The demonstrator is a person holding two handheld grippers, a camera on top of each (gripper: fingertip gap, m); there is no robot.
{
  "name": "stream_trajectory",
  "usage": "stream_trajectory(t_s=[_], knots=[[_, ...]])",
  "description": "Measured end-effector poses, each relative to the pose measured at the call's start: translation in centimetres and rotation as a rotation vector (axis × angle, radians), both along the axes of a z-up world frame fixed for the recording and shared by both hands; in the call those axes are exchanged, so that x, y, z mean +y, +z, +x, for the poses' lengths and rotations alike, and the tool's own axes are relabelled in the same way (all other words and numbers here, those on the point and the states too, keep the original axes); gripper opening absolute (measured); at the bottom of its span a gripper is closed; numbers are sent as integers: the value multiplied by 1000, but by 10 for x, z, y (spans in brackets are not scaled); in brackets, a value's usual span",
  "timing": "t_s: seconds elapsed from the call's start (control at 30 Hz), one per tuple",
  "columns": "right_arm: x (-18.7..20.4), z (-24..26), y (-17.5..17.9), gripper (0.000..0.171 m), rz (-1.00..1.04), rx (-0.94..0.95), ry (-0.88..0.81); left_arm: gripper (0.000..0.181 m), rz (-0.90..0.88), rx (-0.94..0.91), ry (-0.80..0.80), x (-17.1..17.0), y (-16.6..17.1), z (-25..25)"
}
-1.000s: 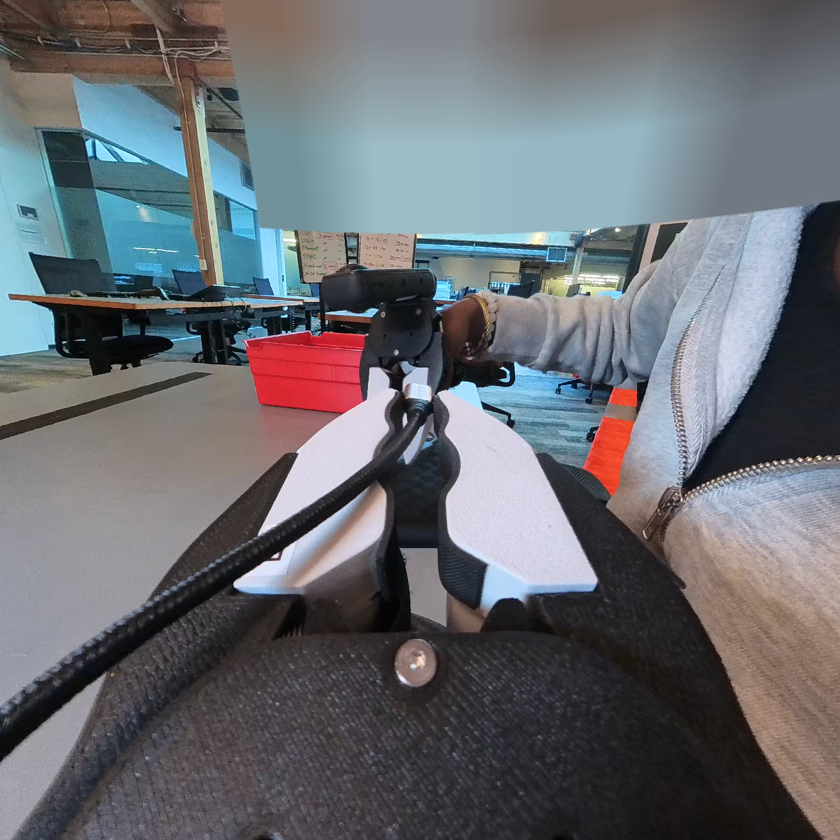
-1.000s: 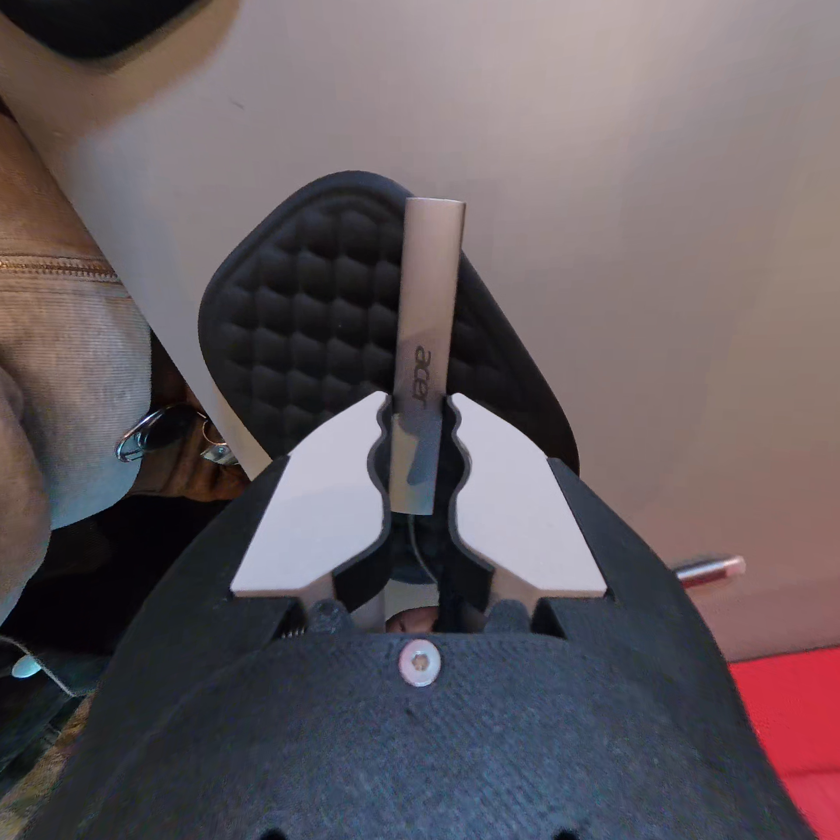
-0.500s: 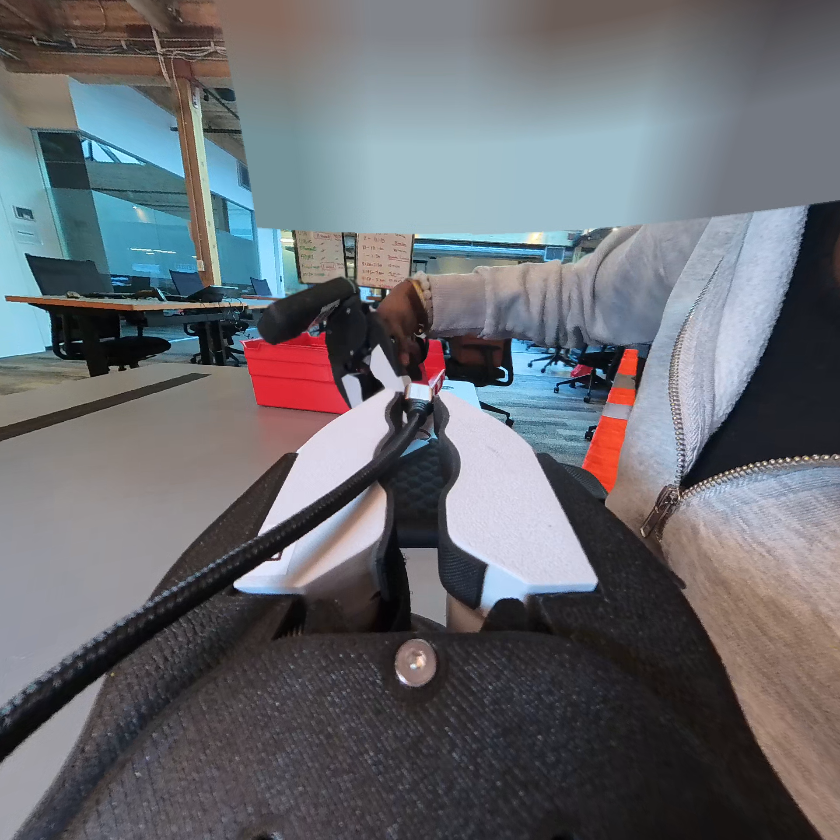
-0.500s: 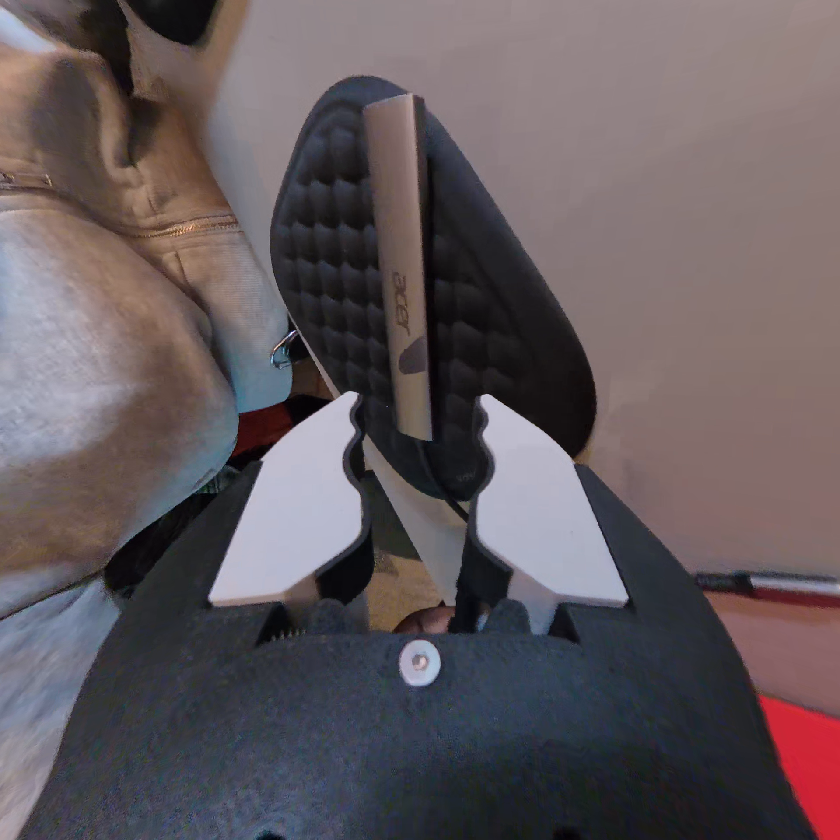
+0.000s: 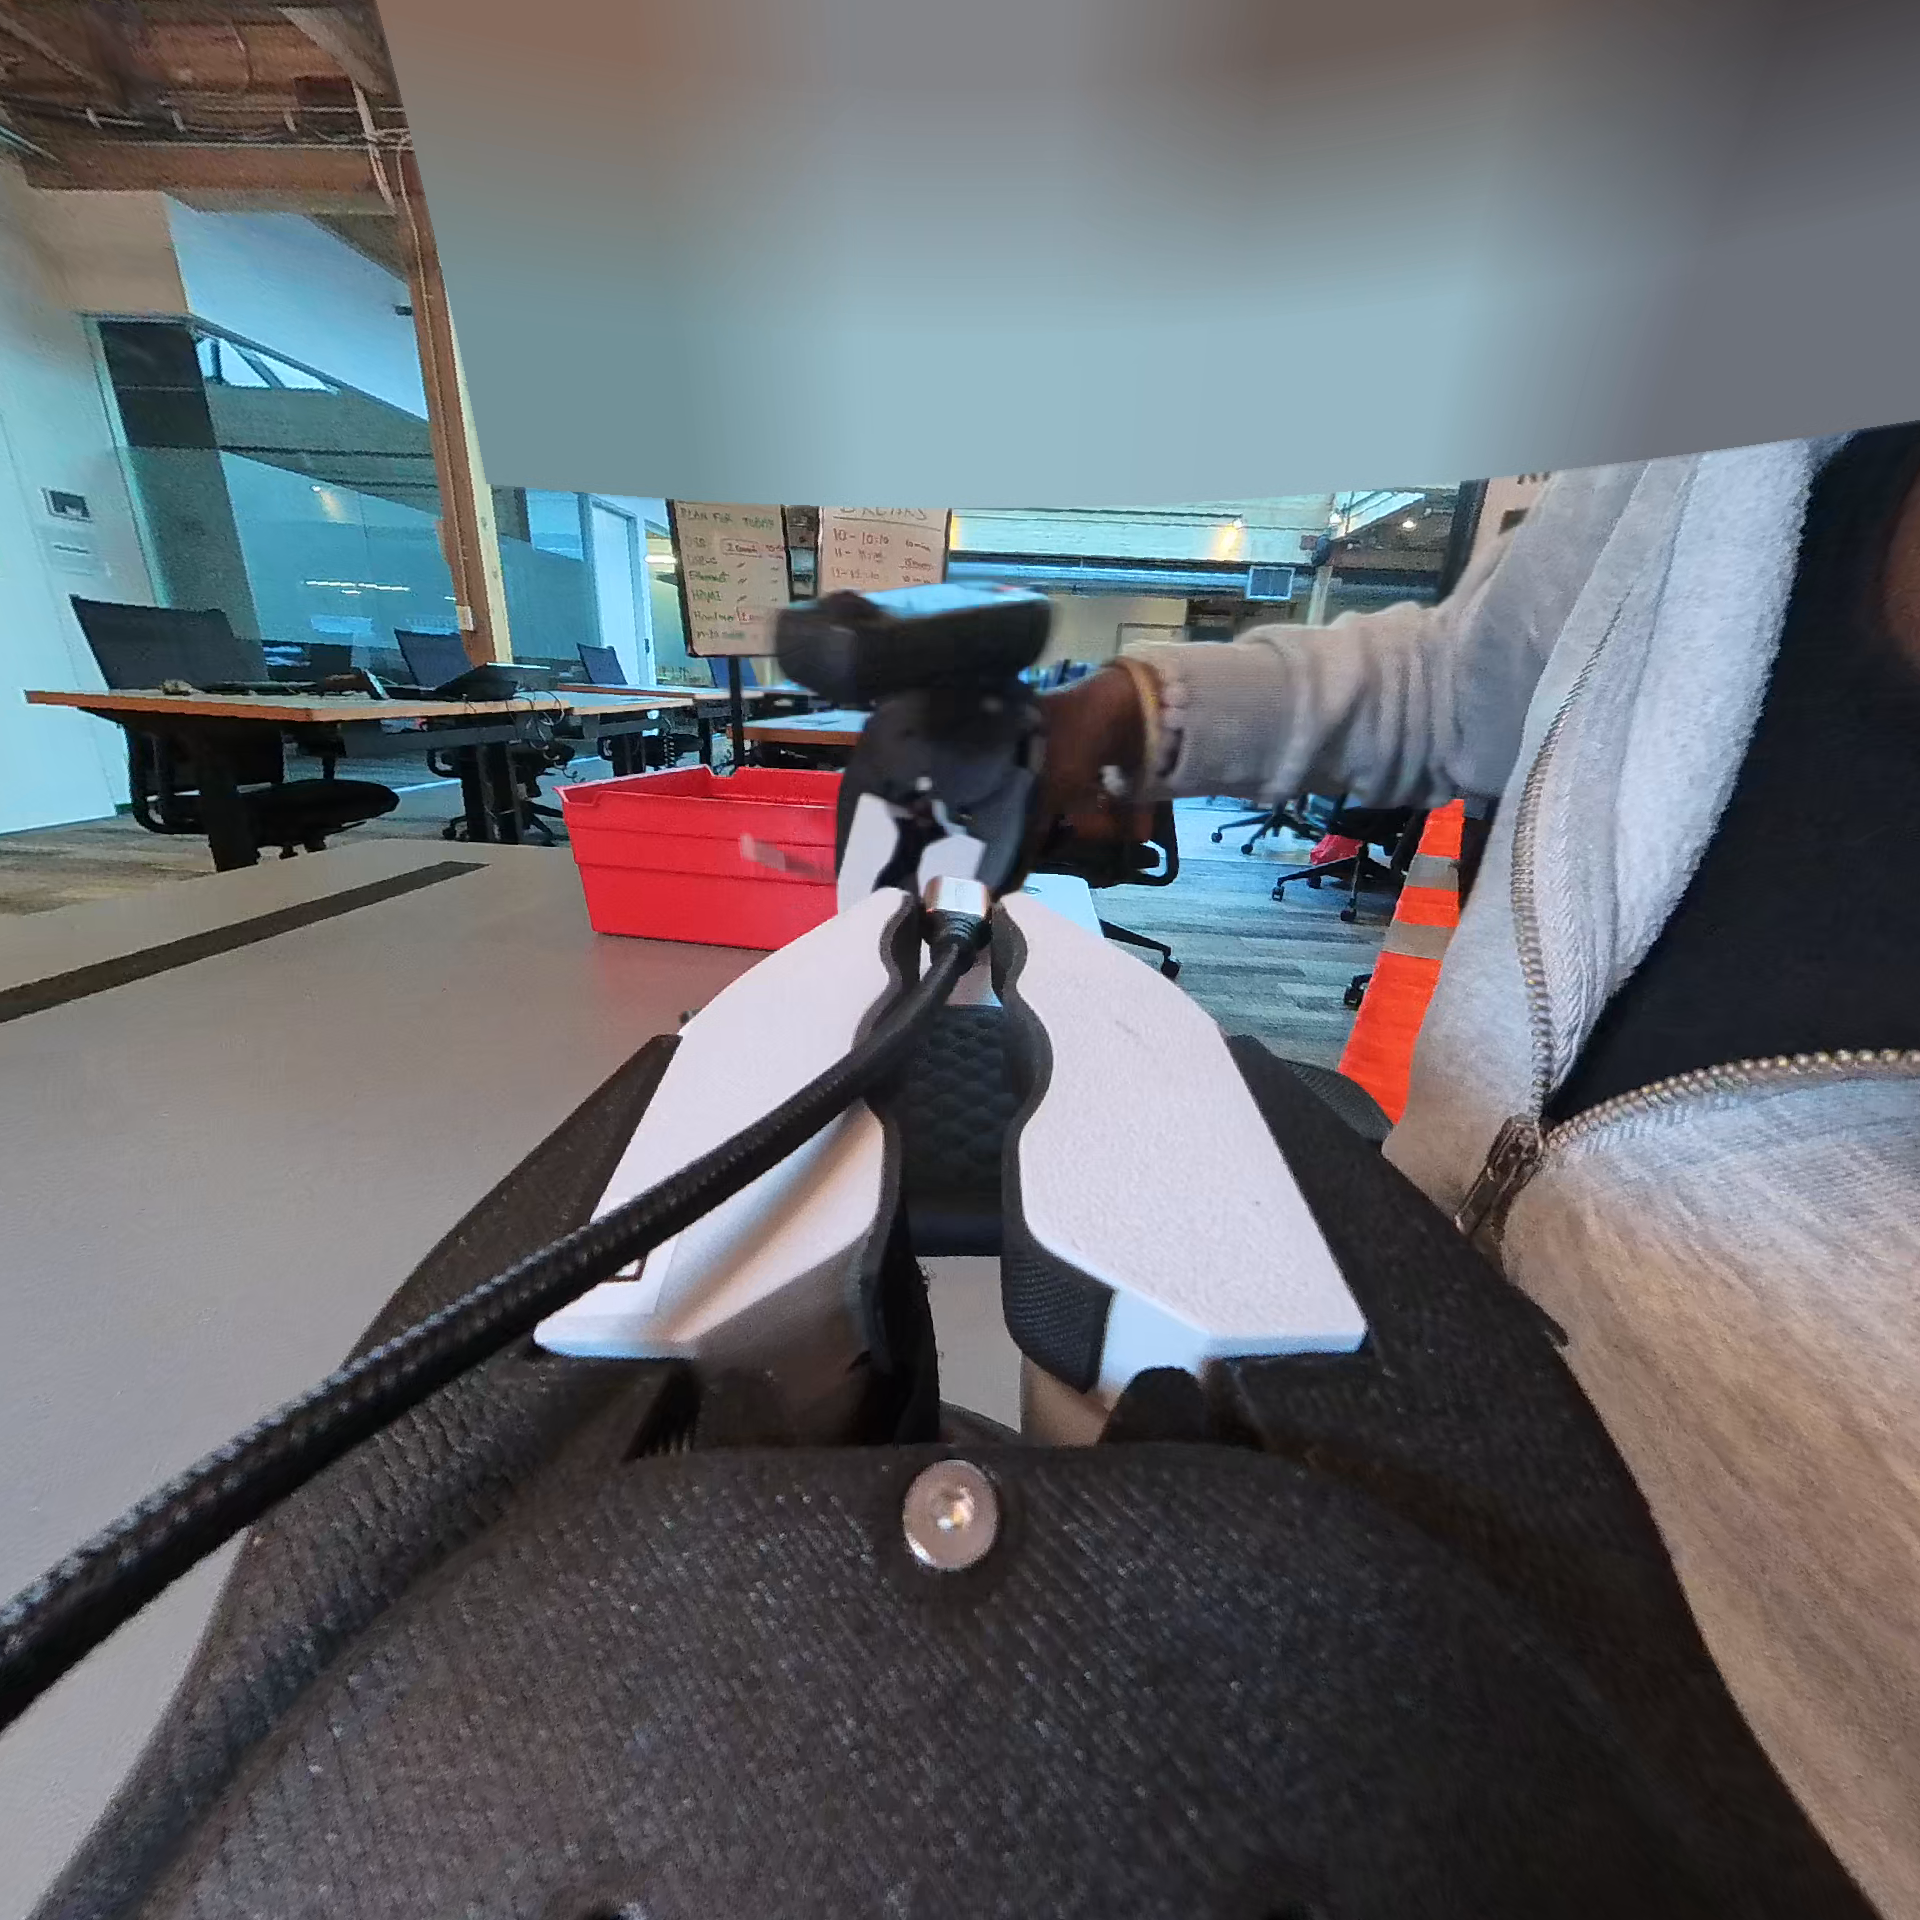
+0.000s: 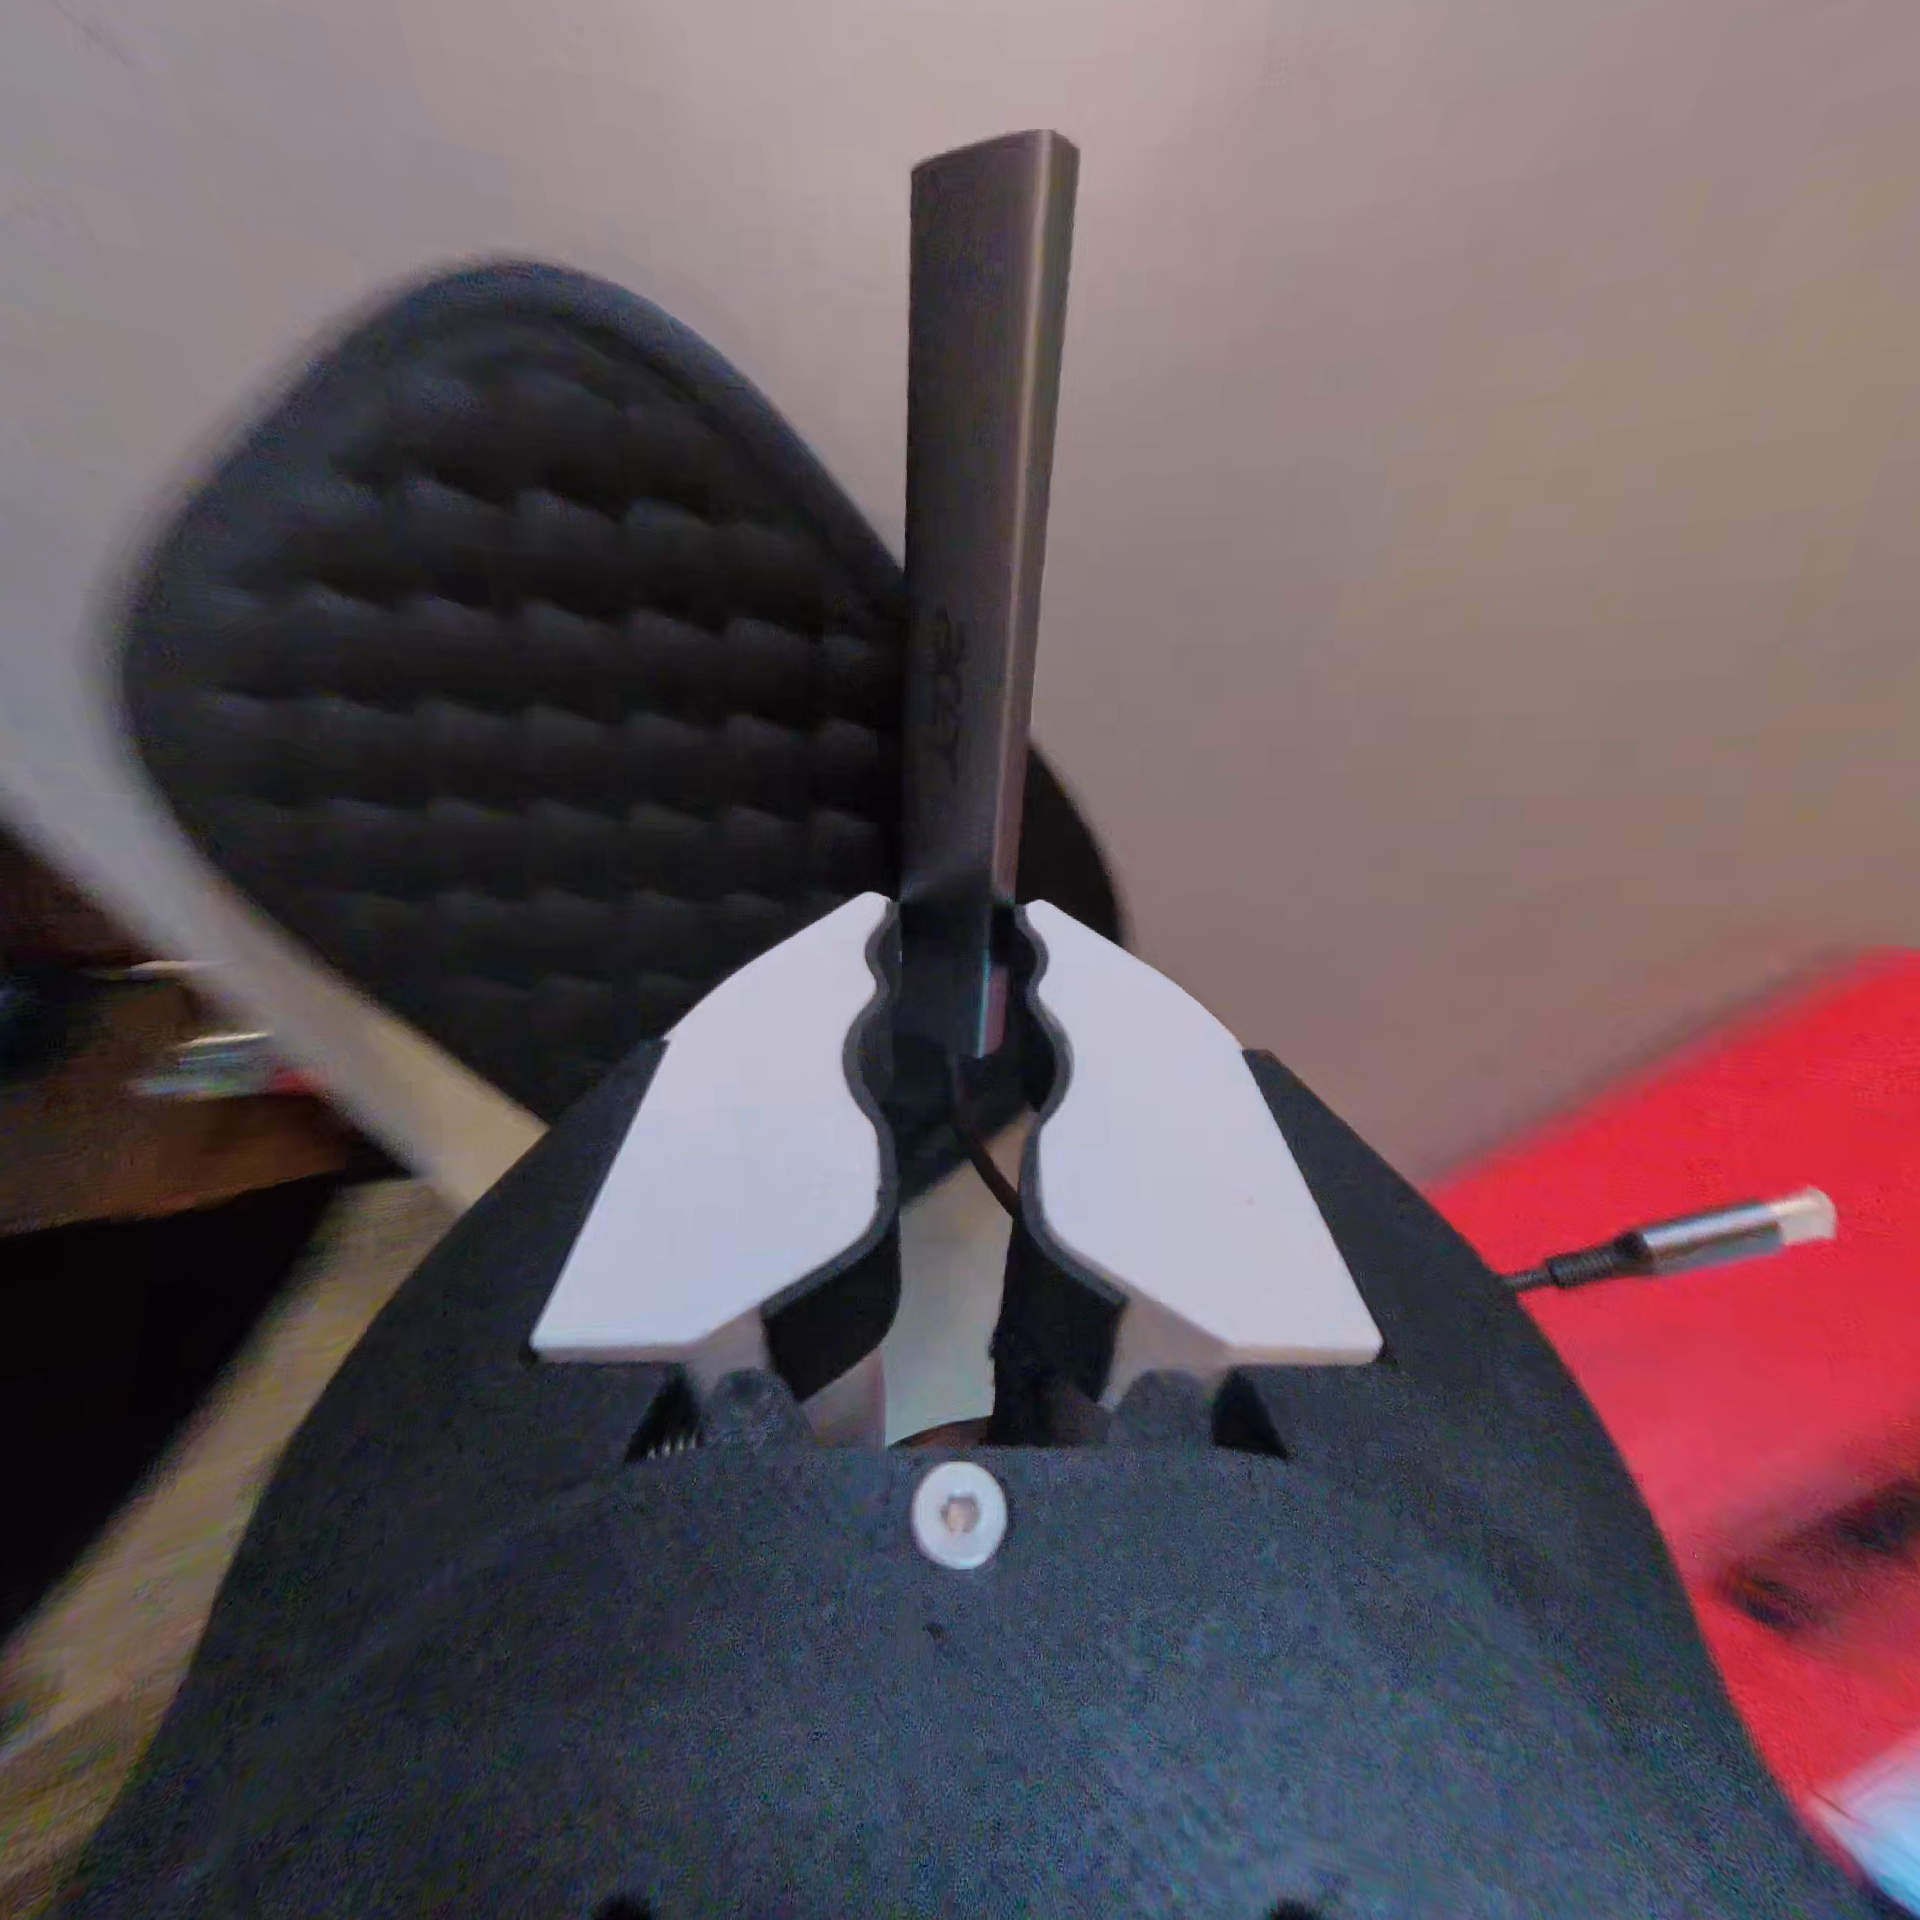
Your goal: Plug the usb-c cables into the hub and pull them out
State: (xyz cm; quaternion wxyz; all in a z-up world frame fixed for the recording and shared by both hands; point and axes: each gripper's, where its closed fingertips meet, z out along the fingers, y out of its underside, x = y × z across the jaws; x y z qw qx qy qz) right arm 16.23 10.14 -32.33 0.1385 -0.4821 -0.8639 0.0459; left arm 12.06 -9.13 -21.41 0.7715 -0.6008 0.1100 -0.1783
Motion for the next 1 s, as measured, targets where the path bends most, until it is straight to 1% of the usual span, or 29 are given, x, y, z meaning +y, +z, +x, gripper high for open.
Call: stream_trajectory(t_s=[0.03, 0.07, 0.1, 0.13, 0.2, 0.23, 0.3, 0.4, 0.43, 0.5, 0.6, 0.67, 0.7, 0.83, 1.0], knots=[[3, -2, 5, 19, 183, 83, 54, 14, -1, 0, 1, 0, 0, 0], [-1, -1, 4, 19, 314, 133, 101, 13, -1, 2, 1, 0, 0, 0], [-10, 4, -5, 19, 388, 142, 145, 13, -1, 6, 3, 0, 0, 1], [-14, 5, -9, 19, 472, 189, 157, 13, 1, 12, 4, 0, 0, 1], [-20, 3, -6, 19, 635, 294, 228, 13, 9, 26, 11, -1, 0, 2], [-23, 4, -5, 19, 654, 319, 230, 13, 12, 31, 13, -1, 0, 3], [-28, 6, -6, 19, 579, 313, 207, 13, 14, 35, 15, -1, 0, 3], [-34, 12, -9, 19, 362, 240, 130, 13, 14, 38, 16, -1, 0, 3], [-35, 13, -9, 19, 334, 226, 124, 13, 15, 41, 18, -1, 0, 3], [-36, 13, -9, 20, 393, 239, 177, 13, 16, 43, 21, -1, 0, 3], [-41, 13, -7, 19, 570, 312, 291, 13, 16, 40, 20, -1, 0, 3], [-46, 15, -7, 17, 611, 345, 329, 13, 17, 42, 19, -2, 0, 3], [-49, 16, -7, 14, 598, 353, 325, 14, 17, 43, 19, -1, 0, 4], [-52, 19, -9, 12, 502, 332, 280, 14, 17, 51, 20, -1, -1, 4], [-49, 19, -13, 10, 350, 251, 168, 13, 17, 57, 23, -1, -1, 5]])
